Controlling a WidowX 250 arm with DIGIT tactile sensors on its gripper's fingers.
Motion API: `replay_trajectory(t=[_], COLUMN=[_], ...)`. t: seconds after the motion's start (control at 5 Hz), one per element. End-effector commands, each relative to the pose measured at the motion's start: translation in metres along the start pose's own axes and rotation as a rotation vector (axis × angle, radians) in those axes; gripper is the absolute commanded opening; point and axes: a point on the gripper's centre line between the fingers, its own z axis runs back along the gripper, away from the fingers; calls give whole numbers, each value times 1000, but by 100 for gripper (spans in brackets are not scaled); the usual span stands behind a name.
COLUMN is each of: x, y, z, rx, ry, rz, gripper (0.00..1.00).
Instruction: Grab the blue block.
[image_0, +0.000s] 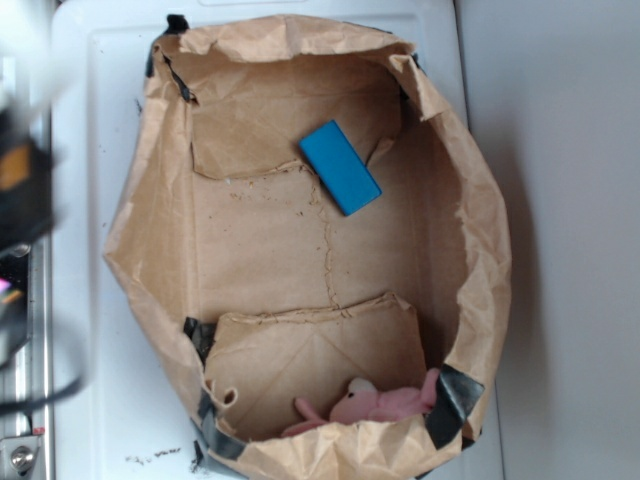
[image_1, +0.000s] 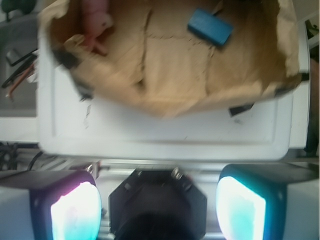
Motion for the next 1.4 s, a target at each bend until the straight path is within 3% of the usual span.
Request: replay_trajectory(t=[0.0,0.4,0.6,1.0,1.2], x=[64,96,111,132,137], y=[28,8,6,12,17], z=[-14,-40,-64,-91,-106], rx=[23,76,110,40,64], ry=[-79,-102,-68,-83,-79], rz=[-145,-447,-533,-757,-822], gripper=[100,100,100,100,100])
